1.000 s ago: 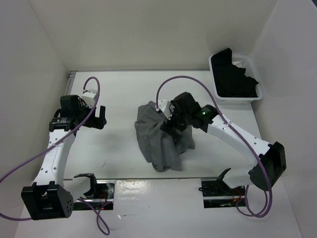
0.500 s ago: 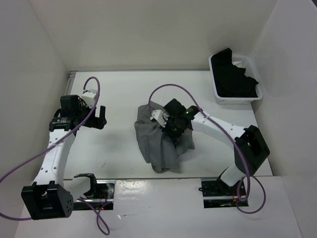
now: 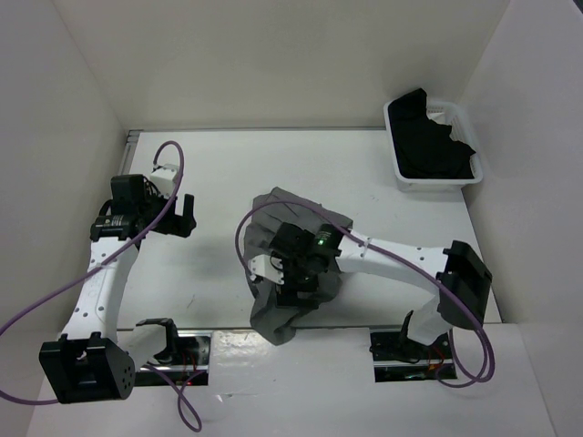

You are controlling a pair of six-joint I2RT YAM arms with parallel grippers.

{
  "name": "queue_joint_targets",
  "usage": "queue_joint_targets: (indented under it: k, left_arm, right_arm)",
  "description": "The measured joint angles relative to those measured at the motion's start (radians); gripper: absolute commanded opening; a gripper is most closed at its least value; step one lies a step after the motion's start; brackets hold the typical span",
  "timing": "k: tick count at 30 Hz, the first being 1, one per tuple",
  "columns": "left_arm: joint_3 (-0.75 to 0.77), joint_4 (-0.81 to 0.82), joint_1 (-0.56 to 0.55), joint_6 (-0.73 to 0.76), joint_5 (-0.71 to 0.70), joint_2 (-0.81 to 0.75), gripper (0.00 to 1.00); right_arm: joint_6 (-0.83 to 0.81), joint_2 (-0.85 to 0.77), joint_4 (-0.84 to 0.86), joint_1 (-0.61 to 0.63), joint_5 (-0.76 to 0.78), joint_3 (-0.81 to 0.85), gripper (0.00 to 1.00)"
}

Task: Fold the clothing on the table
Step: Flatten the skirt out

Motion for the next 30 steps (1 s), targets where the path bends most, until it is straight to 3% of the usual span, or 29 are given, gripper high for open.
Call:
queue_joint_targets:
  k: [8, 15, 18, 21, 24, 30]
  left_arm:
    - [0.0, 0.0, 0.0, 0.002, 0.012, 0.0, 1.0]
    - [0.0, 0.0, 0.0, 0.008, 0.045, 0.0, 1.0]
    - [0.0, -0.001, 0.0, 0.009, 0.057, 0.0, 1.0]
    - [0.0, -0.001, 0.0, 0.014, 0.061, 0.0, 1.0]
    - [0.0, -0.001, 0.0, 0.025, 0.061, 0.0, 1.0]
    - [0.0, -0.001, 0.0, 0.027, 0.059, 0.012, 1.0]
  right_arm:
    - [-0.052, 0.007, -0.114, -0.027, -0.091, 0.084, 0.99]
    - [-0.052, -0.24, -0.115, -0.137, -0.113, 0.248, 0.99]
    - [-0.048, -0.349, -0.078, -0.173, -0.106, 0.209, 0.99]
    - [-0.031, -0.418, 0.02, -0.243, -0.041, 0.062, 0.99]
    - [-0.011, -0.39, 0.1, -0.349, 0.025, -0.069, 0.99]
    - [0.032, -0.123, 0.244, -0.5, 0.12, -0.147, 0.99]
